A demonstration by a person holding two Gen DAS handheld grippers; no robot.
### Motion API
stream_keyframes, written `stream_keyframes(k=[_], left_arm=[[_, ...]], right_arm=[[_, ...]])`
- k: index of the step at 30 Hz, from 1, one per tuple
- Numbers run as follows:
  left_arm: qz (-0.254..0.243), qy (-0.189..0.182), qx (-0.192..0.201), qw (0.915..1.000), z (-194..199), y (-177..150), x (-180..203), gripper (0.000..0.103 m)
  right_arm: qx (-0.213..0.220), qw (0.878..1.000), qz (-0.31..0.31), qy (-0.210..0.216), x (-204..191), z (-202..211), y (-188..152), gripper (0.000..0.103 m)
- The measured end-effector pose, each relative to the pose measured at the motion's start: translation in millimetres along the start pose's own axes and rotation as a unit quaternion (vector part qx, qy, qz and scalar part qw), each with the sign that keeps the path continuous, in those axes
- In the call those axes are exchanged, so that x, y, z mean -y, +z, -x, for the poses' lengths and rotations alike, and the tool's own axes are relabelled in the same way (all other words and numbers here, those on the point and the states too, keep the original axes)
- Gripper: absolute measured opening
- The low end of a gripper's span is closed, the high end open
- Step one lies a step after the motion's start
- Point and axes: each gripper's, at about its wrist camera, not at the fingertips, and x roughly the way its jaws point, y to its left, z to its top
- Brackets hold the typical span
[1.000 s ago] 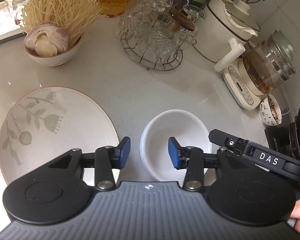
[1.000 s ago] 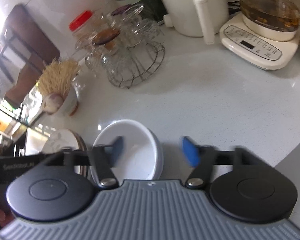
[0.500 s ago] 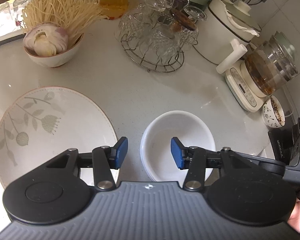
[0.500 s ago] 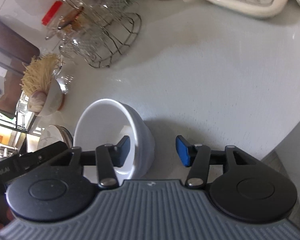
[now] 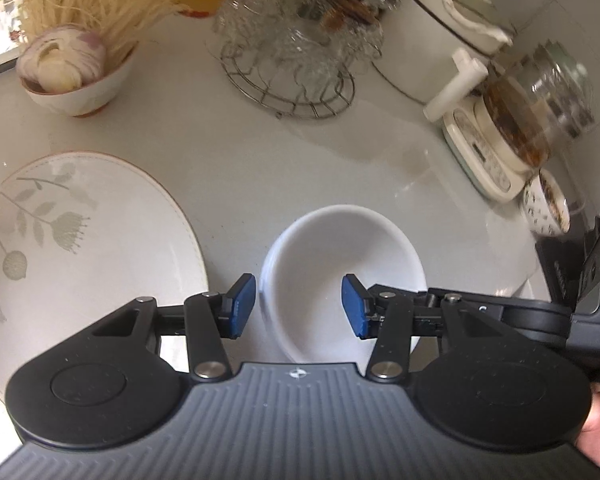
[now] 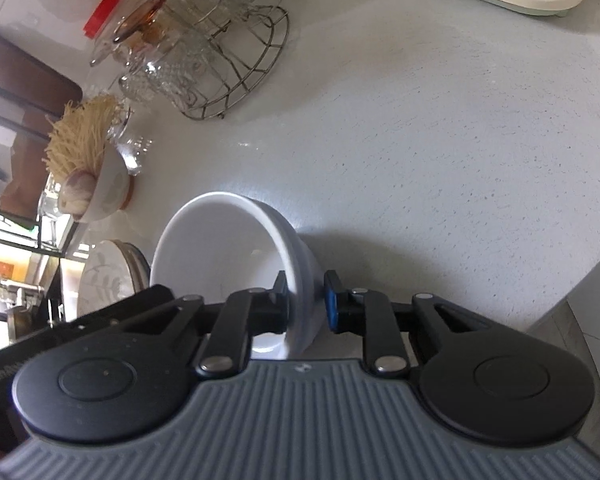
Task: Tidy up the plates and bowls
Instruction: 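Lower the ceramic bowl into the nested plastic bowls and open both grippers, then close both grippers on the rim of the stacked bowls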
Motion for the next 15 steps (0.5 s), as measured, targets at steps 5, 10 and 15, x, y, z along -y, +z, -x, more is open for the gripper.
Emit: stream_keyframes(k=[5,10,15], left_arm=[[-0.005,-0.001,-0.007,1.0,-6,-3,5,0.053],[-0.012,-0.007,-0.023,0.9996,-15,-6,11,0.053],[-0.023,-0.013,-0.04,0.9989,-27,-10,23,0.053]], right_arm=[[0.0,1.0,0.002,-0.009,5,4,-3,0.011],[0.005,1.0,0.002,-0.021,13,12,-7,0.011],[0.013,0.999,0.0,-0.034,21,20,-9,0.012]])
